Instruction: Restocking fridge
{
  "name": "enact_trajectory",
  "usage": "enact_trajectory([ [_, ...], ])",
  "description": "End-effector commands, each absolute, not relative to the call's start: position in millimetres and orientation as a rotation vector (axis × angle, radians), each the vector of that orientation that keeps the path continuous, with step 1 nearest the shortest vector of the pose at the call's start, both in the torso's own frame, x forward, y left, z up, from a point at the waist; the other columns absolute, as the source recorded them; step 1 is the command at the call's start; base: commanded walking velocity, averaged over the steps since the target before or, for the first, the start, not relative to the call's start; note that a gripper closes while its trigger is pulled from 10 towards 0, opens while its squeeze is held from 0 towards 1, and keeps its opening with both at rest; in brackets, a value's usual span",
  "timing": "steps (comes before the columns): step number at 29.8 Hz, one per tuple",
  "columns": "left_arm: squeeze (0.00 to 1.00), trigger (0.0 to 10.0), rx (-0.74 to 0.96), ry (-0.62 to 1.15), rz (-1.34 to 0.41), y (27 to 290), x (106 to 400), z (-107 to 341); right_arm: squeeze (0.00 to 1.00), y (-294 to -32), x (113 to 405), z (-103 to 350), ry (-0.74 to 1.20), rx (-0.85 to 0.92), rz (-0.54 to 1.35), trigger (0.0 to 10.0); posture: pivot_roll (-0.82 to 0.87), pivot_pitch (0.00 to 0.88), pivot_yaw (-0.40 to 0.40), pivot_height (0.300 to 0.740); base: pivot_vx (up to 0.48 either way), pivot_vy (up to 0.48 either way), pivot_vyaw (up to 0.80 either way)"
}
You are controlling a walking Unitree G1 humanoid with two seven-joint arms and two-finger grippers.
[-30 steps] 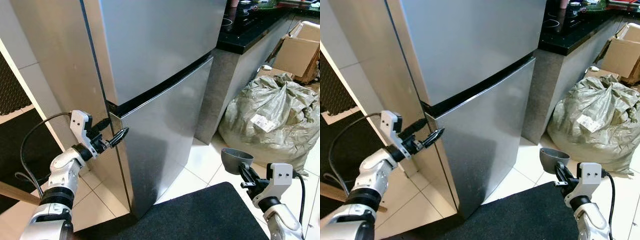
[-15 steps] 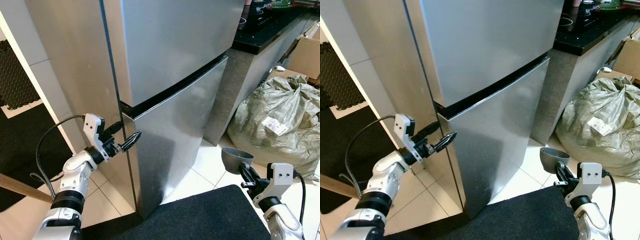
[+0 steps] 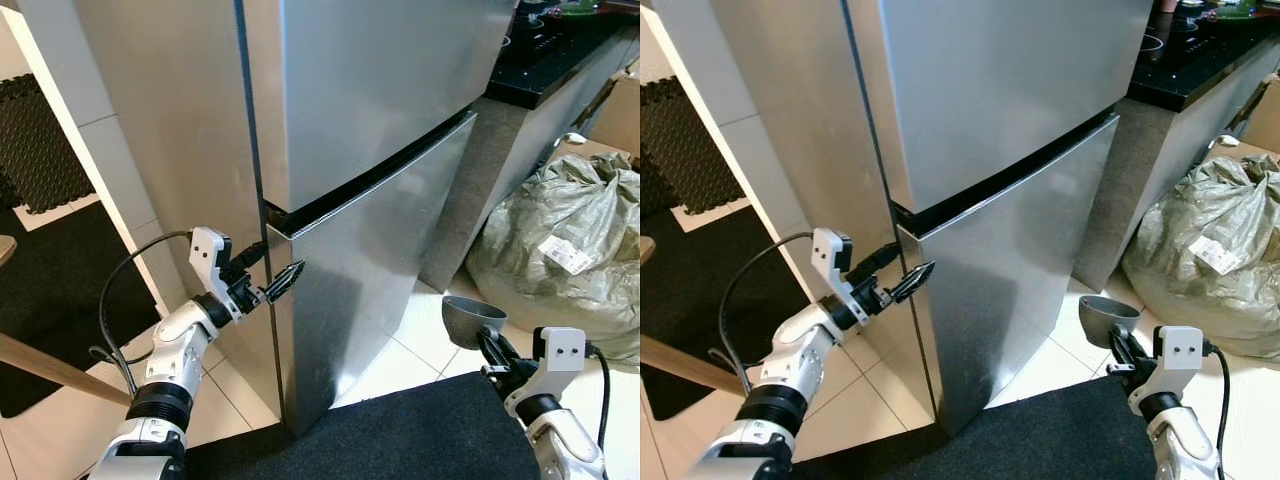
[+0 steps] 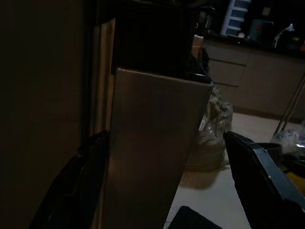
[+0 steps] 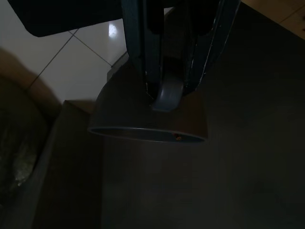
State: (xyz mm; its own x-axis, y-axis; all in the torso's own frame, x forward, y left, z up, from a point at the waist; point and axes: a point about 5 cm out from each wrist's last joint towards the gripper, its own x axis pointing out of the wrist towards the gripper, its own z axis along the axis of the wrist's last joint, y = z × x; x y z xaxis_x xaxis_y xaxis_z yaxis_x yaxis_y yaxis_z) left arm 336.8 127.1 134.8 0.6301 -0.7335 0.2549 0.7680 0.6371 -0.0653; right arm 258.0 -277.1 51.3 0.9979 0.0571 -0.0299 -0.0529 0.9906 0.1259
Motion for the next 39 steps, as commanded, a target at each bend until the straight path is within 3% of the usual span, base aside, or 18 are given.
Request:
enact_trajectory([
  [1, 0.00, 10.0, -0.148, -0.168, -0.981, 96.9, 331.7, 128.2, 0.00, -275.1, 256.8, 51.1, 0.033, 0.129, 0.059, 10.0, -0.16, 0.064, 0.044, 0.740, 0.000, 0.000, 0.00],
  [24, 0.00, 10.0, -0.165, -0.159, -0.895, 103.0, 339.4, 131.3, 0.00, -273.3, 259.6, 51.7, 0.032, 0.132, 0.066, 10.0, -0.16, 0.052, 0.047, 0.740, 0.000, -0.080, 0.00],
  [39, 0.00, 10.0, -0.248, -0.141, -1.056, 80.1, 322.9, 126.0, 0.00, -273.7, 258.5, 50.8, 0.035, 0.134, 0.065, 10.0, -0.16, 0.058, 0.046, 0.740, 0.000, 0.000, 0.00],
])
